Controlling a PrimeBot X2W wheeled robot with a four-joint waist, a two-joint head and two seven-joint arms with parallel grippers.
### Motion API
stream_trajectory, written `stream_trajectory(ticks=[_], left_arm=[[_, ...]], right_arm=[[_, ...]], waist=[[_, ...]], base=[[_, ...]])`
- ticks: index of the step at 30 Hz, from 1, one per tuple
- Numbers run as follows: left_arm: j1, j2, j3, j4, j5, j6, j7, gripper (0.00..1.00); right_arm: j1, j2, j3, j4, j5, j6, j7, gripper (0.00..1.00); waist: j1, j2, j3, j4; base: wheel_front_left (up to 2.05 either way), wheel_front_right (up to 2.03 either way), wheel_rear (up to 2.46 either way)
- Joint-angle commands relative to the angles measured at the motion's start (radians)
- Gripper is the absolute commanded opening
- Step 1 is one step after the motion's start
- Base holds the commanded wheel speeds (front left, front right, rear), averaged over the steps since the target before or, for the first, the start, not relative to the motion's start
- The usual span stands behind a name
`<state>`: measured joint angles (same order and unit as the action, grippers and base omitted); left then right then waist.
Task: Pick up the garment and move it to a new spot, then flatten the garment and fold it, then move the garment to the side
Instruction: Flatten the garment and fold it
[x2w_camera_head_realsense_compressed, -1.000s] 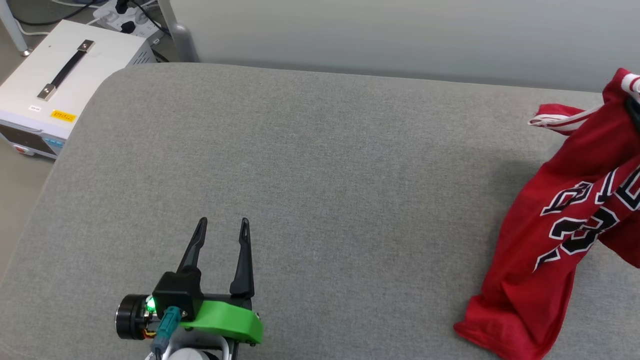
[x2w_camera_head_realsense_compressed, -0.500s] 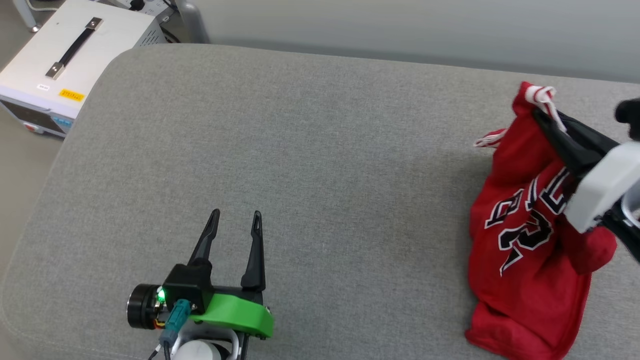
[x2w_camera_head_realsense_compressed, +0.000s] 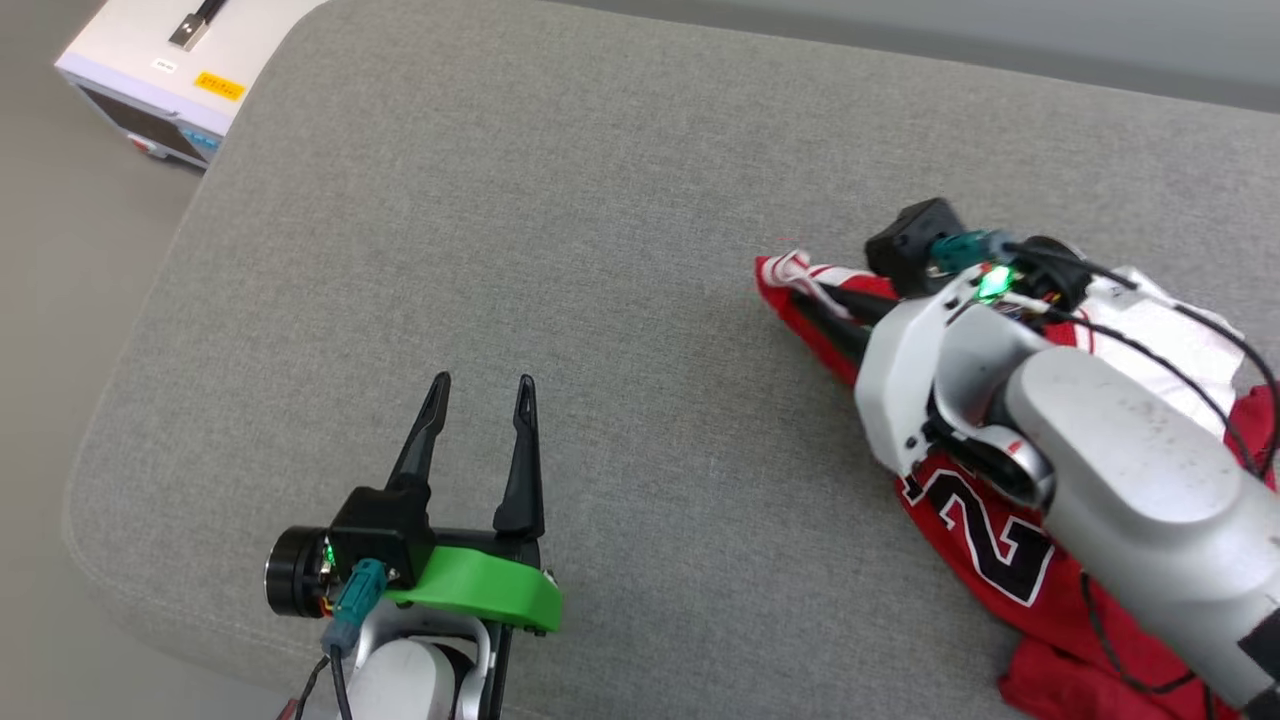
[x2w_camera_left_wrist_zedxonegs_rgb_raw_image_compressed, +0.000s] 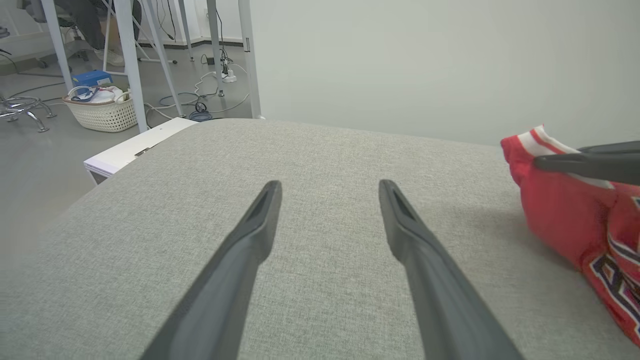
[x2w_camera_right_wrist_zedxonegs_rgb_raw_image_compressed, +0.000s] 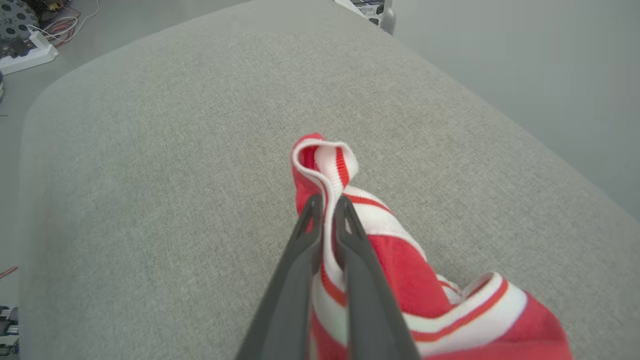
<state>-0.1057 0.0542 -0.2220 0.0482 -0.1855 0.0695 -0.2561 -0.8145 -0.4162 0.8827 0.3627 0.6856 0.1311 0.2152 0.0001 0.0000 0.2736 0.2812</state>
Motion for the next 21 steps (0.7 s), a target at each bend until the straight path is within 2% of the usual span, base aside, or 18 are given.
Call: stream_trajectory(ticks=[1,6,9,12,13,14,21], left_arm=[[-0.015,-0.004,0.000,-0.001,-0.011,0.007,-0.006,1.00],[-0.015,-0.004,-0.001,-0.001,-0.017,0.013,-0.006,1.00],[-0.021,-0.004,-0.005,0.000,-0.020,0.014,-0.006,1.00],[-0.026,-0.004,-0.003,0.002,-0.020,0.016,-0.006,1.00],[-0.025,-0.004,0.001,0.002,-0.019,0.017,-0.006,1.00],[-0.023,-0.004,0.004,0.002,-0.017,0.017,-0.006,1.00],[0.010,-0.004,0.032,0.009,0.021,0.012,-0.006,1.00]], right_arm=[[-0.024,0.019,0.041,0.027,0.018,0.000,-0.015,0.00],[-0.054,0.077,0.213,0.163,0.097,0.000,0.027,0.00],[-0.062,0.079,0.300,0.220,0.145,0.000,0.081,0.00],[-0.077,0.069,0.340,0.242,0.187,0.000,0.068,0.00],[-0.086,0.064,0.346,0.245,0.194,0.000,0.049,0.36],[-0.095,0.058,0.350,0.247,0.196,0.000,0.030,1.00],[-0.144,-0.010,0.307,0.177,0.234,0.000,-0.196,1.00]], waist=[[-0.0001,0.0000,0.024,0.023],[-0.0001,0.0000,0.030,0.024],[-0.0001,0.0000,0.031,0.025],[-0.0001,0.0000,0.026,0.021],[-0.0001,0.0000,0.022,0.017],[-0.0001,0.0000,0.018,0.013],[-0.0001,0.0000,-0.027,-0.025]], base=[[0.00,0.00,0.00],[0.00,0.00,0.00],[0.00,0.00,0.00],[0.00,0.00,0.00],[0.00,0.00,0.00],[0.00,0.00,0.00],[0.00,0.00,0.00]])
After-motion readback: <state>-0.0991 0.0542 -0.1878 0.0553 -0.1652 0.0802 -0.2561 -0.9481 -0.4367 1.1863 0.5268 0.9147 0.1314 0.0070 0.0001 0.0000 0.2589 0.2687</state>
